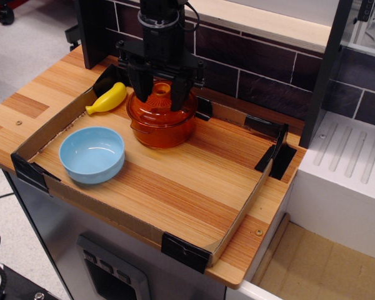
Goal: Take lid off pot
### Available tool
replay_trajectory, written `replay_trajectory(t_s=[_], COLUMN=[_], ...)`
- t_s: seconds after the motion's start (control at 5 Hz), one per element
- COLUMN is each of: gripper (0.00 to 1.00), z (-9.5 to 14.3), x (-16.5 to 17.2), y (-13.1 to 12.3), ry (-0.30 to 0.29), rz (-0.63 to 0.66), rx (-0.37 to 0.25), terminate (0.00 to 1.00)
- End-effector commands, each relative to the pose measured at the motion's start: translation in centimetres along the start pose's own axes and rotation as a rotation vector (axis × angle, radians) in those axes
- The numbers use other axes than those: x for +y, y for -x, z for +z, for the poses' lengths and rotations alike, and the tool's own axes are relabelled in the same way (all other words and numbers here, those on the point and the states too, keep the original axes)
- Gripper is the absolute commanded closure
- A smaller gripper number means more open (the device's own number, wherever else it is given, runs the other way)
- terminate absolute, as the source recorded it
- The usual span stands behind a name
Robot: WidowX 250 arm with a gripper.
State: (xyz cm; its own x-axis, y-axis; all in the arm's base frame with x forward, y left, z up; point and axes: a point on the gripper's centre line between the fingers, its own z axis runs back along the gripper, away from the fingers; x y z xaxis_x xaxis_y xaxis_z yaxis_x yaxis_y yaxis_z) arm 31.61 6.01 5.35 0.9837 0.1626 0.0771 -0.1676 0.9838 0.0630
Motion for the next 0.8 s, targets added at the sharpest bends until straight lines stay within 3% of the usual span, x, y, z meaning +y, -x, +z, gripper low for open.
replay_trajectory(t_s=[0.0,0.4,0.6], gripper=[1.0,1.0,1.0], z=[1.8,4.9,6.8], x=[0.3,0.0,-0.2], y=[-1.0,-2.0,-2.2], ry=[0.006,0.011,0.008], rz=[0.042,0.077,0.099], rx=[-0.062,-0.112,-0.17], terminate=[0.0,0.0,0.0])
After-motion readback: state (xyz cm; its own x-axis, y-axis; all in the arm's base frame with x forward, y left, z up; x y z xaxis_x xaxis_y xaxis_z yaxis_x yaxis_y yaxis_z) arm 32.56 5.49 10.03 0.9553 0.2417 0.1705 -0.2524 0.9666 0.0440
